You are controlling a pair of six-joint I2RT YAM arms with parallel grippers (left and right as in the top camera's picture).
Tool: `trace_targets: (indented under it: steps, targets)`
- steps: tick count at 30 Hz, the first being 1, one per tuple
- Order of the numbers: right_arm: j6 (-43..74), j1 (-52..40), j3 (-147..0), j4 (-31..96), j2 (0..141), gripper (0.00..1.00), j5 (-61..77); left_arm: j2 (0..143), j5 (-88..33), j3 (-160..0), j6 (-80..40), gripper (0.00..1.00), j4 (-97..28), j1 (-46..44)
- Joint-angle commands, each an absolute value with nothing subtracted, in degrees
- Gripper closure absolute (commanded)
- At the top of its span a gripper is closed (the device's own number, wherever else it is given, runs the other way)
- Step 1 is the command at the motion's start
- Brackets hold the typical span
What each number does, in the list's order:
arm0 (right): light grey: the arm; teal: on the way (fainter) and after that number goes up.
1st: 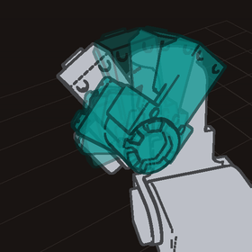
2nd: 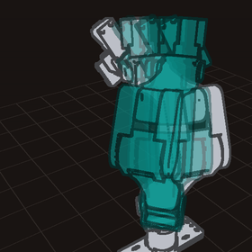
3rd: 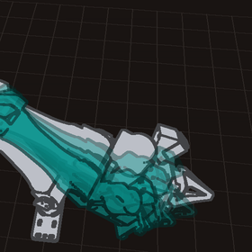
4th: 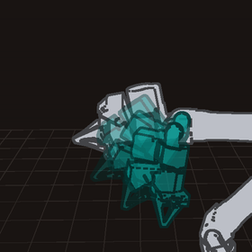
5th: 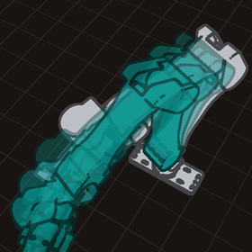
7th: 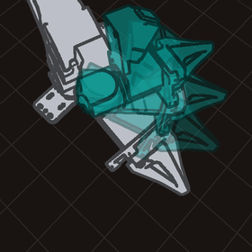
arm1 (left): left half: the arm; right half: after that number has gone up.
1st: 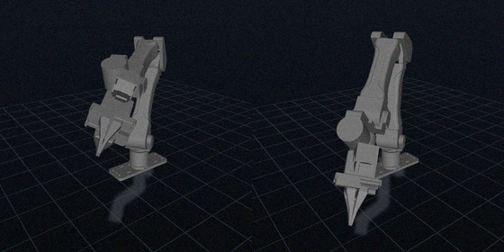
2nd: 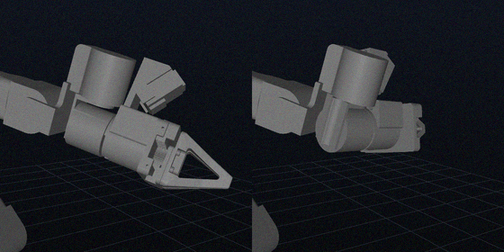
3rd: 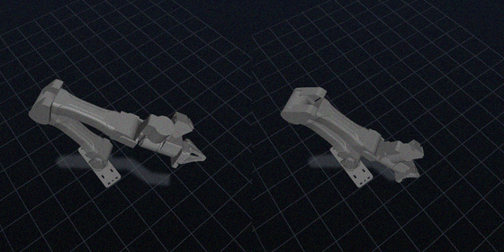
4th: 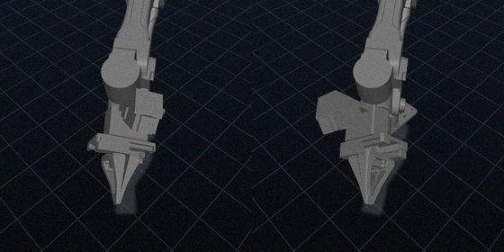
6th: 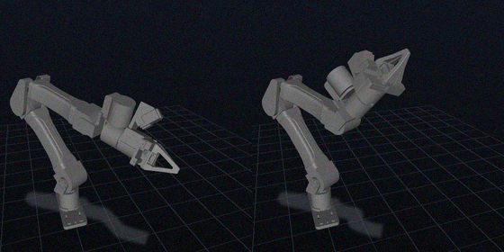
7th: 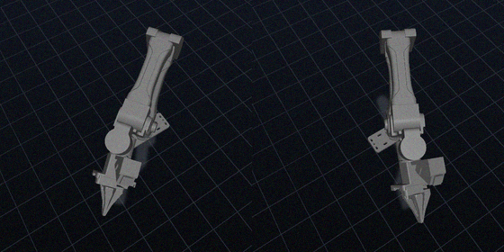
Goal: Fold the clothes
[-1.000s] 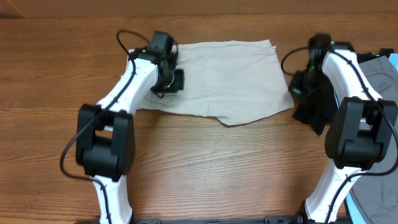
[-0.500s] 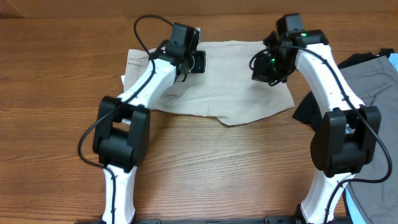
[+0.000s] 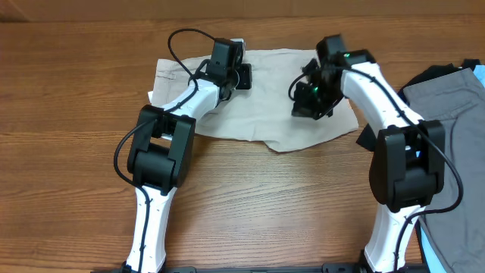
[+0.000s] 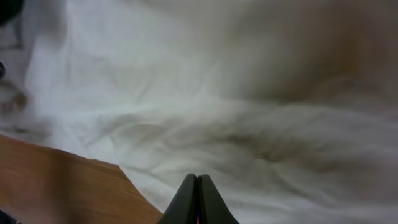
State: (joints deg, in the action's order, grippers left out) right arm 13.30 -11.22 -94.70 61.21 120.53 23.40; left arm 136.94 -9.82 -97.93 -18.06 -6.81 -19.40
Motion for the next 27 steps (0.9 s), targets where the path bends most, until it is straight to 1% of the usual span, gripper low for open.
trace_targets:
  steps: [1,8,15,19,23,27]
  targets:
    - [14.6,-13.4,-90.7,58.6,120.7,0.96,24.6,140.2,-10.1,-98.0,-18.5,0.96,-6.7,-19.0]
    - [19.6,-15.4,-85.9,57.2,120.7,0.96,24.7,140.2,-10.2,-98.0,-18.5,0.96,-7.2,-19.2]
    - [19.8,-15.4,-84.8,58.3,120.7,0.96,27.5,140.2,-10.4,-98.0,-18.5,0.96,-7.3,-19.2]
    - [19.8,-15.4,-84.8,59.5,120.7,0.94,28.6,140.1,-10.8,-98.0,-18.5,0.96,-7.2,-19.2]
    - [19.8,-15.4,-84.8,59.1,120.7,0.94,28.5,135.9,-18.3,-100.7,-17.8,0.96,-7.3,-18.6]
    - [19.7,-15.4,-84.8,58.8,120.7,0.93,28.5,130.6,-17.8,-102.9,-18.4,0.96,-7.2,-18.5]
